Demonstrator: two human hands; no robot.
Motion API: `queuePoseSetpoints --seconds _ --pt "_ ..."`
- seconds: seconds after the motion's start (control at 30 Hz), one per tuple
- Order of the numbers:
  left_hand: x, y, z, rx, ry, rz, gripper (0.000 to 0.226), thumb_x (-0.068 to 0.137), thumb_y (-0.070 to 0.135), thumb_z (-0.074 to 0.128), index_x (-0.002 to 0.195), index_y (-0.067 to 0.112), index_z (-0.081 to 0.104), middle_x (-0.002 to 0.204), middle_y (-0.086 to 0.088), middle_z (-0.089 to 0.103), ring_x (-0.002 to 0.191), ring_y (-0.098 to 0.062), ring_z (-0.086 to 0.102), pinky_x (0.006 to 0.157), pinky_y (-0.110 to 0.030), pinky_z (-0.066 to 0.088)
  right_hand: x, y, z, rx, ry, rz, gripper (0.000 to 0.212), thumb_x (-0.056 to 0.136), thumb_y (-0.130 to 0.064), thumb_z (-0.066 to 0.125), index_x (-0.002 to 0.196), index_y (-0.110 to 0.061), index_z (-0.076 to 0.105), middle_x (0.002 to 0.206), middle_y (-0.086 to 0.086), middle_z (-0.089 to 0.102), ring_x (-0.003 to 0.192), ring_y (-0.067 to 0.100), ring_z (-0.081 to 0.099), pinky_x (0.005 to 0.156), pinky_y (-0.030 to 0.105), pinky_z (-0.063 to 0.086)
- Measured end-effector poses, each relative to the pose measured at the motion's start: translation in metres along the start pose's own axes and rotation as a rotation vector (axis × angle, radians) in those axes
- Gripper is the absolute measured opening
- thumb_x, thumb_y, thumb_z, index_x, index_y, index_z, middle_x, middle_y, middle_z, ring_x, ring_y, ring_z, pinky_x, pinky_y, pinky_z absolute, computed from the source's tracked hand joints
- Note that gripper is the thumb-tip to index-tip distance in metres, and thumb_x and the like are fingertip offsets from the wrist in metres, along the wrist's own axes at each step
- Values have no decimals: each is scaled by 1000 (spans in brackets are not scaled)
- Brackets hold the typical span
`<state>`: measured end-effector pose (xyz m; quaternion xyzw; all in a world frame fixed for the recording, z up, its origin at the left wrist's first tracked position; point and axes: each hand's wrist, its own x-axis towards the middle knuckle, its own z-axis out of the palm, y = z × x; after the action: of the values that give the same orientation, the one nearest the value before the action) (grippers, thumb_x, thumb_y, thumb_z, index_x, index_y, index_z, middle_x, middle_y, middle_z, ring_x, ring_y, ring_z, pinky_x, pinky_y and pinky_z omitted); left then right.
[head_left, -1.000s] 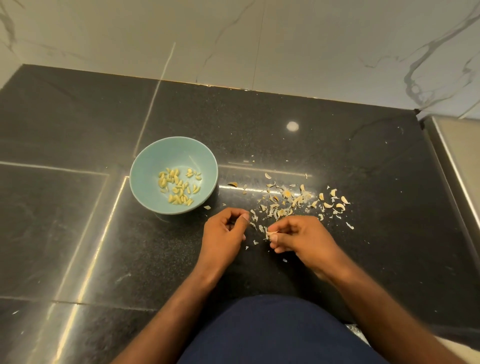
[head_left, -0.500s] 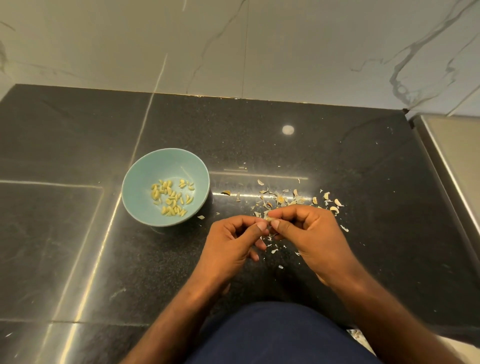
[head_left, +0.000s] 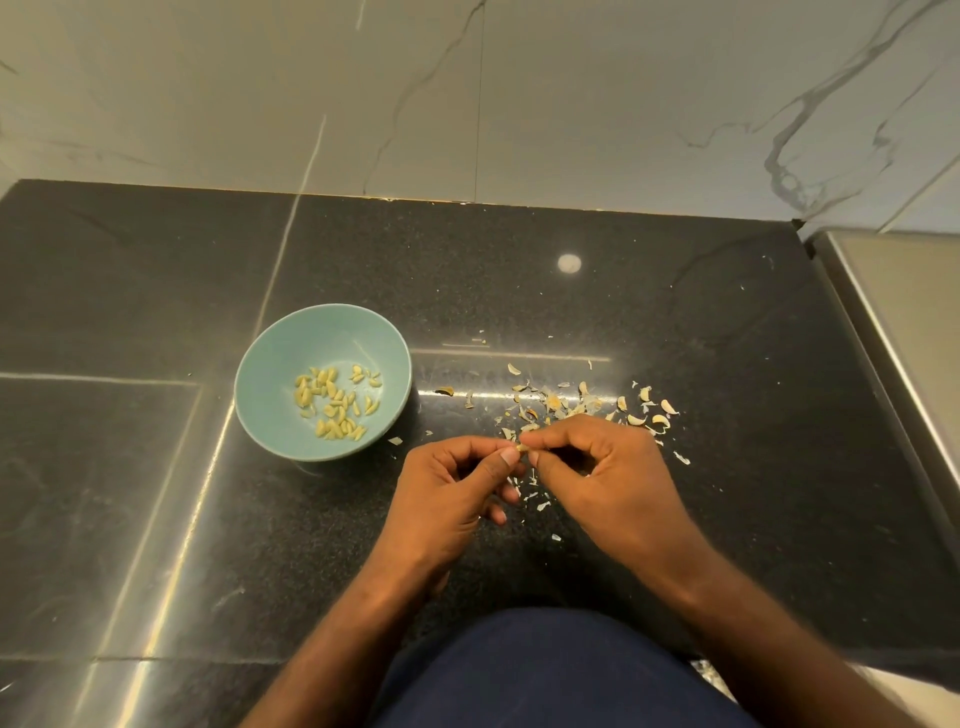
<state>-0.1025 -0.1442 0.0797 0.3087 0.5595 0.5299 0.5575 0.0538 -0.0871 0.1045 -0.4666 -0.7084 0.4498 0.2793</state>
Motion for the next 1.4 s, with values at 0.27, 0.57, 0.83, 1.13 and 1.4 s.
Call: queuePoseSetpoints --seconds 0.27,0.57,0.83,1.13,1.4 --pt "0 1 -3 8 -6 -17 9 90 5 66 89 2 75 78 -12 72 62 -14 62 53 -22 50 -1 5 0 -88 -51 -98 16 90 -10 72 99 -21 79 84 -11 72 82 10 69 70 23 56" --pt "-1 -1 0 90 74 16 9 89 -1 64 82 2 69 69 -10 67 58 -12 58 52 -20 47 -6 4 8 -52 -35 -111 21 90 -9 71 104 -23 76 87 -13 73 84 5 69 73 18 55" --pt "2 5 4 22 102 10 10 90 0 62 82 2 67 60 -2 62 52 -8 54 49 -19 44 -2 0 12 292 -45 92 17 90 -4 68 96 -18 74 87 1 77 82 17 74 78 30 60" --pt "1 3 3 154 103 41 18 97 19 60 87 9 71 74 -4 70 63 -18 63 50 -24 48 -1 0 11 520 -58 293 10 90 -7 67 94 -13 73 85 -1 75 80 9 68 67 25 54" --pt "-4 11 3 260 50 194 17 88 11 71 104 17 75 90 4 77 83 -13 73 73 -27 60 2 0 8 488 -1 281 11 88 -7 70 95 -13 76 85 6 76 79 16 70 70 23 54"
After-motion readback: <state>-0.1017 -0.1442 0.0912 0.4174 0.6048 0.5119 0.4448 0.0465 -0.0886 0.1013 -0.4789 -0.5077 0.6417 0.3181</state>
